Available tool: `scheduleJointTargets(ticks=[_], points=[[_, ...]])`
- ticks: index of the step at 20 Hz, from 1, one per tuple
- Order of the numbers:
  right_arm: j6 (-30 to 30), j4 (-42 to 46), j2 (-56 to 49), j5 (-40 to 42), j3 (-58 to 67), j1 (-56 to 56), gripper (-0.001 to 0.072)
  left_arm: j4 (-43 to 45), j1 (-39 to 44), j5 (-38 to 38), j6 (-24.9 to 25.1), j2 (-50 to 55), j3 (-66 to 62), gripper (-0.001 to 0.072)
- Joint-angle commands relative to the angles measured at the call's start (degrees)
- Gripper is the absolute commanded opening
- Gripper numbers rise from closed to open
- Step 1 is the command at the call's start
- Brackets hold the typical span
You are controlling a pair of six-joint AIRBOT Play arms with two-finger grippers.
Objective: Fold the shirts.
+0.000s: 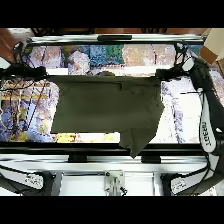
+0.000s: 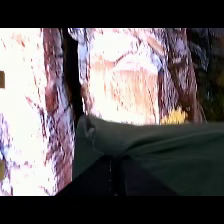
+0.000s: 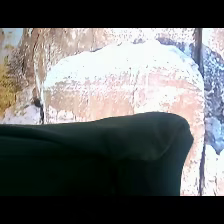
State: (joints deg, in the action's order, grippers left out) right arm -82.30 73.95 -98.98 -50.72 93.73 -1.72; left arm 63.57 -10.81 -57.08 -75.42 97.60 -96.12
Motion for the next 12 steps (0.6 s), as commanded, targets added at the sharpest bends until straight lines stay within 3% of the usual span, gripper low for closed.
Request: scheduleJointTargets(ticks=[1, 7, 12], points=[[0.3, -1.5, -6.3, 11.3, 0.0, 0.0, 0.0059, -0.1, 2.6, 13.7, 0.0, 7.6, -1.6, 0.0033], [0.3, 0.2, -7.1, 1.4, 0.0, 0.0, 0.0060, -0.1, 2.5, 7.5, -0.1, 12.3, -1.6, 0.0033], [-0.2, 1.6, -5.8, -14.3, 0.0, 0.0, 0.0060, 1.4, 0.8, -6.6, 0.0, 12.5, -1.6, 0.0033]])
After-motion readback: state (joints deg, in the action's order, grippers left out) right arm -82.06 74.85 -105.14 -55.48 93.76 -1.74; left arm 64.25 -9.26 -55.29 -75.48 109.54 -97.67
